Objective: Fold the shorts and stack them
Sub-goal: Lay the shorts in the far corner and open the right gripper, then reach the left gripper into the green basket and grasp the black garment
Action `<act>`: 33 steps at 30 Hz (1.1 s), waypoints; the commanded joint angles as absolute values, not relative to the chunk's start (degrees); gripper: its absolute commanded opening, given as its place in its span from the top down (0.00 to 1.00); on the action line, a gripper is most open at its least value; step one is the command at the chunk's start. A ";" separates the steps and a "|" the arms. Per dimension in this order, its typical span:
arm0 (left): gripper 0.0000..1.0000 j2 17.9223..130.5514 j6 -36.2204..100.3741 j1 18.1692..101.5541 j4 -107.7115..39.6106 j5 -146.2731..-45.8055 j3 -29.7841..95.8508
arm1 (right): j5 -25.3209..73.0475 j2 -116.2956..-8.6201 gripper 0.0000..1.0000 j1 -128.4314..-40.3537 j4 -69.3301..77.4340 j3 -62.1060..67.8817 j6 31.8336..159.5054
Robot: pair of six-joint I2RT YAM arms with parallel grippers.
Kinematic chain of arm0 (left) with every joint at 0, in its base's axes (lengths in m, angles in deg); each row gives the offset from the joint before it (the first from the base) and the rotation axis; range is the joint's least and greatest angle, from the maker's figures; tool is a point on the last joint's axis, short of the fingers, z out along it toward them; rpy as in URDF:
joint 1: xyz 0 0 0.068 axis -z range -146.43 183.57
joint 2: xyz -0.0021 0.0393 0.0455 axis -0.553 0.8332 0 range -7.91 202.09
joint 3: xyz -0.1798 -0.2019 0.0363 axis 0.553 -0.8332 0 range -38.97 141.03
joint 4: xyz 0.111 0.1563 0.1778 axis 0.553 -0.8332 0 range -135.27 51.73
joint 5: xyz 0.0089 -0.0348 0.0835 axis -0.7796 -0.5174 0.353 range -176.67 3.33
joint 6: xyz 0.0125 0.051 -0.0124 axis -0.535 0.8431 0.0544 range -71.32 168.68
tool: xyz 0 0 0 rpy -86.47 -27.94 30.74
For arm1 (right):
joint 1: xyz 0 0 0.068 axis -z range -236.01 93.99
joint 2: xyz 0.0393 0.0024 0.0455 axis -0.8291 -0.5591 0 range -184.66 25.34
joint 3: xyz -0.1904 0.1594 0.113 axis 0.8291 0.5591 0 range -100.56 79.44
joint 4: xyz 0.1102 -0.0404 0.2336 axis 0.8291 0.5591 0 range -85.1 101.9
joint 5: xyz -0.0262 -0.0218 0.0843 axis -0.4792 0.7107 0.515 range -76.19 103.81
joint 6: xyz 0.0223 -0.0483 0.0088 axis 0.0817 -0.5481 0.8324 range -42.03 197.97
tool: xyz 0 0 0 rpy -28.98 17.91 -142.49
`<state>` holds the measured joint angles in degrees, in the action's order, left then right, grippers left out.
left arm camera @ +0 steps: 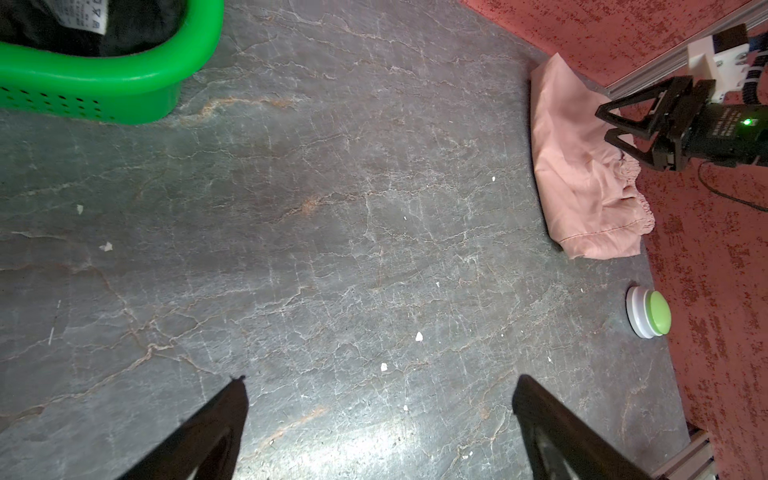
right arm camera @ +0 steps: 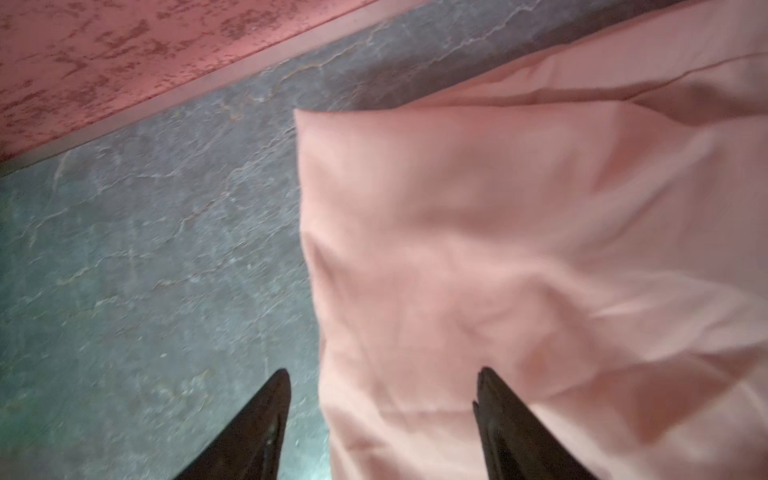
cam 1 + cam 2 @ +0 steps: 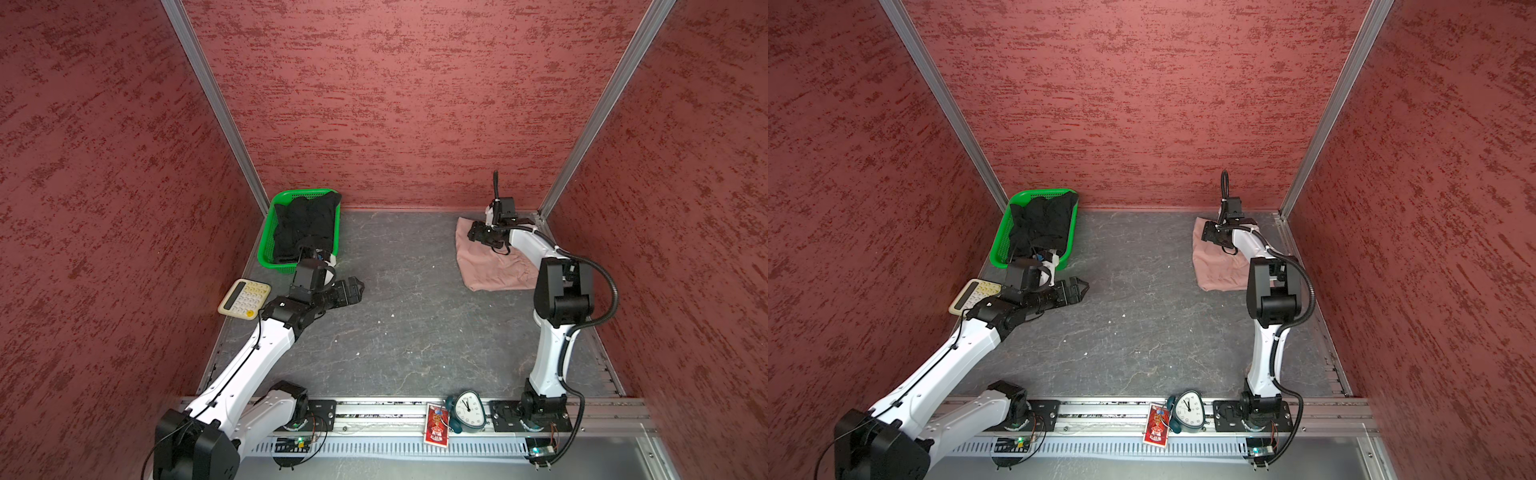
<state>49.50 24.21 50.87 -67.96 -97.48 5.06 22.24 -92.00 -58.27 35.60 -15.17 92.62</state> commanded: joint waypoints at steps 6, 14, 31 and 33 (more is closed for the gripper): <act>0.01 49.40 24.20 50.36 -68.33 -98.62 5.91 | 14.18 -88.76 0.29 -57.77 44.69 -6.52 88.97; 0.00 50.86 24.69 50.05 -67.67 -99.19 5.87 | 11.39 -99.04 0.24 -54.47 50.26 -15.72 87.01; 0.01 49.28 25.83 47.69 -69.16 -98.80 5.55 | 15.84 -107.84 0.27 -43.62 47.84 -28.79 88.67; 0.01 48.86 26.21 47.42 -69.83 -98.81 6.38 | 16.19 -109.02 0.27 -43.62 47.20 -30.07 88.29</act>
